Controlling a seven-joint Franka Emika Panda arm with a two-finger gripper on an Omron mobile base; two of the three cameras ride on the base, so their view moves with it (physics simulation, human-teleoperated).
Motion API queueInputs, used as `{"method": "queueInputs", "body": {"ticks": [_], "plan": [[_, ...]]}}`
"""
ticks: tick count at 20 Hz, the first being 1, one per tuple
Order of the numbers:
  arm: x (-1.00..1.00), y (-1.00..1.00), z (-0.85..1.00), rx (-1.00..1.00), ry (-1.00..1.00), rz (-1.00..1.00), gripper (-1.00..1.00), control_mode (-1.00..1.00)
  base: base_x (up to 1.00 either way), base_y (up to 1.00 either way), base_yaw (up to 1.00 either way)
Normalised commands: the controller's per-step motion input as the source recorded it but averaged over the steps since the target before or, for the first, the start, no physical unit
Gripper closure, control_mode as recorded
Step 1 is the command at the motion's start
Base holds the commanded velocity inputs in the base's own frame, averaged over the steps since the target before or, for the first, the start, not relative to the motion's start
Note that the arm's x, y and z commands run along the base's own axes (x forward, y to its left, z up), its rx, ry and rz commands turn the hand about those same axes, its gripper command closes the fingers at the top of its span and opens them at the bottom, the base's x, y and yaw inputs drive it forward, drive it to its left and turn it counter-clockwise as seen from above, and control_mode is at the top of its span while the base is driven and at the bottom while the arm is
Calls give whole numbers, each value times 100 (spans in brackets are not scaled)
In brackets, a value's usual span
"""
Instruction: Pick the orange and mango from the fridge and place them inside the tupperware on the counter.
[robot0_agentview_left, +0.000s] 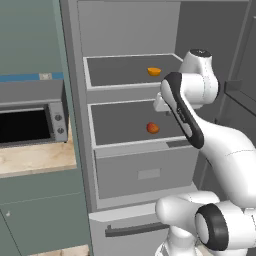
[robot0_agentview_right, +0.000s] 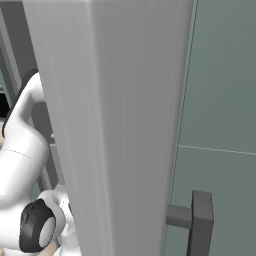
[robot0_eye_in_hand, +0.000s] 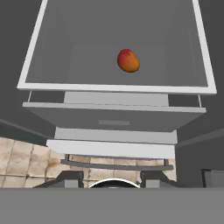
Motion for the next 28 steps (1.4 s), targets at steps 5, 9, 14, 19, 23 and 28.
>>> {"method": "queueInputs", "body": {"ticks": [5, 9, 14, 19, 23, 28], "plan": [[-1, 9, 0, 0, 0, 0, -100, -100, 0, 0, 0], [-17, 8, 1, 0, -7, 0, -100, -100, 0, 0, 0], [-29, 0, 29, 0, -32, 0, -100, -100, 0, 0, 0], [-7, 0, 44, 0, -30, 0, -100, -100, 0, 0, 0], [-2, 0, 47, 2, -15, -4, -100, -100, 0, 0, 0], [0, -5, 35, 0, -3, -11, -100, -100, 0, 0, 0]]}}
